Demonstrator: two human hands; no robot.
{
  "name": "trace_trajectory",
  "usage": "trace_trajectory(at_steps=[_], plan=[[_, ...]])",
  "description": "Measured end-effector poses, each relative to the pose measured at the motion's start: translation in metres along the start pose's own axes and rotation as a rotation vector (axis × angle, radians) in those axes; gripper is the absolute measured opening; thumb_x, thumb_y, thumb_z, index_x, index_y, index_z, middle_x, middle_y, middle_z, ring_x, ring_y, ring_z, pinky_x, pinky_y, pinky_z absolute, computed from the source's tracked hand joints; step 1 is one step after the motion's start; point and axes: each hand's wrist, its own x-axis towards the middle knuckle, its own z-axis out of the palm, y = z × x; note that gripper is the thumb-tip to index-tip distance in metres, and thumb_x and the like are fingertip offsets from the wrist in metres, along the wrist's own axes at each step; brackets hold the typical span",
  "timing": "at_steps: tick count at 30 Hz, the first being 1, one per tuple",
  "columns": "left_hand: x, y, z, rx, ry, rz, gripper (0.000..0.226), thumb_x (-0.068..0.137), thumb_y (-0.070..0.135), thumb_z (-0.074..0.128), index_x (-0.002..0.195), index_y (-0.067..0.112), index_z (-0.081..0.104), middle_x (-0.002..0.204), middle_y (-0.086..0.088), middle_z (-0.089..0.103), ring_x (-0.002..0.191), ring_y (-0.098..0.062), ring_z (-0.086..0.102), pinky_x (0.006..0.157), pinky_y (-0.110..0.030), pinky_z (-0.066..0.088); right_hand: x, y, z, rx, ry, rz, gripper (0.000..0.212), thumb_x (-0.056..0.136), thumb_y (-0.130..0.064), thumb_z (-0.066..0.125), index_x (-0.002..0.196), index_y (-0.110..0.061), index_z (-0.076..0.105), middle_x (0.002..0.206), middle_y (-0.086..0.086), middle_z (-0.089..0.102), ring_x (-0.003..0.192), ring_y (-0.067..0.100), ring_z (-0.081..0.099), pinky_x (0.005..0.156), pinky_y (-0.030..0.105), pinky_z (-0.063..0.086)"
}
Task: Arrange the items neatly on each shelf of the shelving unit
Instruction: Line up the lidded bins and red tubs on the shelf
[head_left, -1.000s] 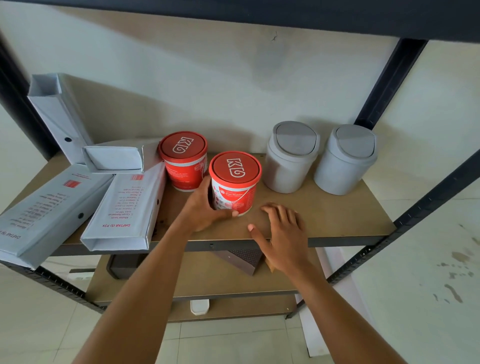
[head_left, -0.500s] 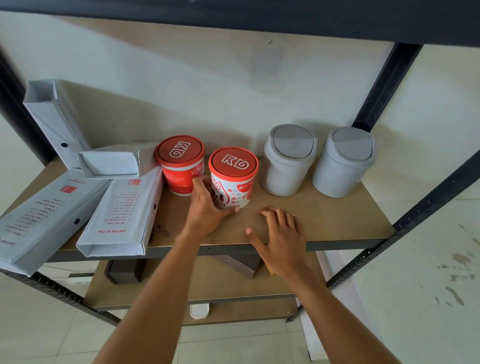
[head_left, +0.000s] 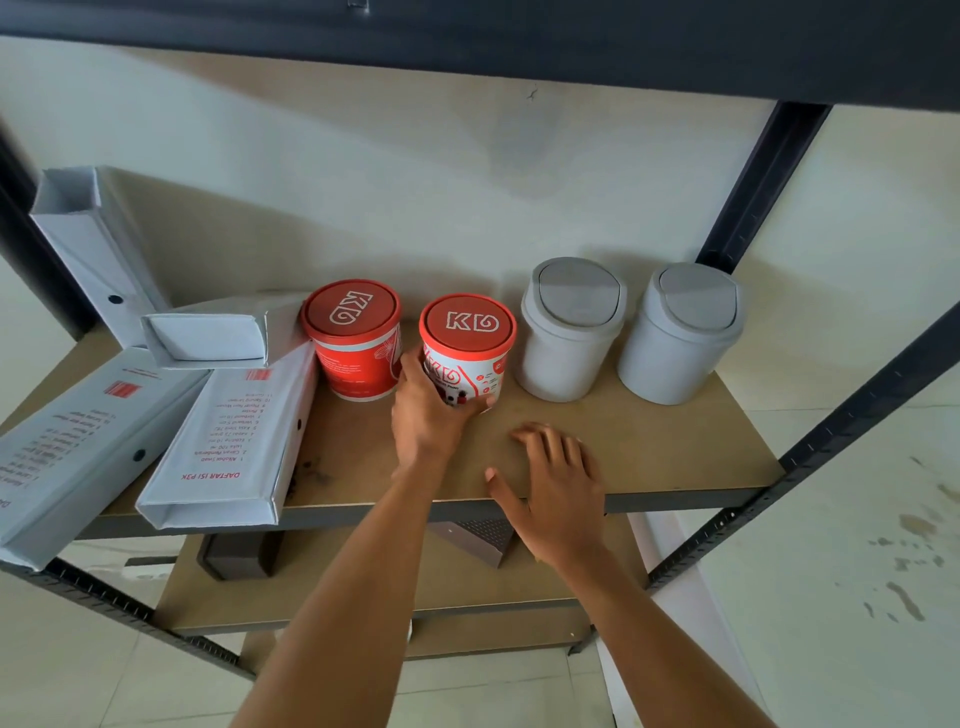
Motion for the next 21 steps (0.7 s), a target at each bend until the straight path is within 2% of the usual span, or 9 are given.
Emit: trace_trajectory(at_steps=[4,9,13,15,17,19,21], plan=[[0.002,0.013,0.016,0.092,0.082,-0.067,0.095,0.050,0.048,0.097,0.119,0.018,0.040,0.127,-0.004,0.056,0.115,-0.028,0.060,0.083,-0.043,0.052,-0.001,-0.001,0.000,0.007,-0.006,0.011,0.050,0.094,-0.066,0.046,0.125,-0.030,0.062,0.134,-0.009,0.058,0.120,0.020,0.055,0.110,0.044,0.042],[0.005,0.020,0.026,0.135,0.124,-0.077,0.094,0.049,0.049,0.097,0.111,0.016,0.034,0.124,-0.008,0.053,0.117,-0.031,0.056,0.081,-0.047,0.054,0.000,-0.002,-0.001,0.000,-0.017,0.017,0.051,0.094,-0.065,0.046,0.126,-0.029,0.063,0.134,-0.009,0.059,0.121,0.020,0.055,0.110,0.043,0.041],[0.003,0.016,0.015,0.172,0.006,-0.047,0.101,0.050,0.052,0.096,0.122,0.015,0.034,0.129,-0.007,0.053,0.122,-0.031,0.055,0.086,-0.048,0.054,0.000,-0.003,-0.002,-0.009,-0.020,0.013,0.052,0.094,-0.066,0.045,0.126,-0.028,0.063,0.133,-0.009,0.059,0.122,0.019,0.055,0.111,0.042,0.040],[-0.006,0.013,-0.004,0.213,-0.066,-0.015,0.099,0.054,0.057,0.092,0.129,0.019,0.039,0.131,-0.004,0.059,0.120,-0.027,0.059,0.088,-0.046,0.055,0.000,-0.002,-0.003,-0.019,-0.030,0.001,0.053,0.094,-0.067,0.043,0.126,-0.029,0.062,0.133,-0.009,0.058,0.122,0.019,0.054,0.110,0.041,0.040],[-0.015,0.012,-0.031,0.273,-0.016,0.080,0.075,0.067,0.058,0.083,0.125,0.026,0.048,0.122,0.000,0.067,0.109,-0.025,0.065,0.083,-0.044,0.056,-0.001,-0.002,-0.004,-0.017,-0.007,-0.014,0.053,0.095,-0.067,0.044,0.125,-0.028,0.063,0.132,-0.009,0.059,0.119,0.020,0.055,0.108,0.041,0.041],[-0.013,0.018,-0.061,0.310,0.096,0.243,0.055,0.078,0.050,0.078,0.120,0.022,0.057,0.115,-0.003,0.068,0.103,-0.028,0.063,0.079,-0.043,0.055,-0.001,-0.003,-0.003,-0.009,0.010,-0.009,0.052,0.094,-0.066,0.046,0.124,-0.026,0.063,0.132,-0.008,0.060,0.119,0.020,0.055,0.107,0.041,0.041],[0.010,0.025,-0.089,0.449,0.197,0.427,0.059,0.079,0.046,0.078,0.123,0.012,0.057,0.118,-0.012,0.064,0.108,-0.036,0.056,0.084,-0.047,0.051,-0.001,-0.006,0.000,0.004,0.014,0.020,0.052,0.092,-0.063,0.048,0.125,-0.025,0.063,0.133,-0.008,0.061,0.122,0.021,0.055,0.108,0.043,0.041]])
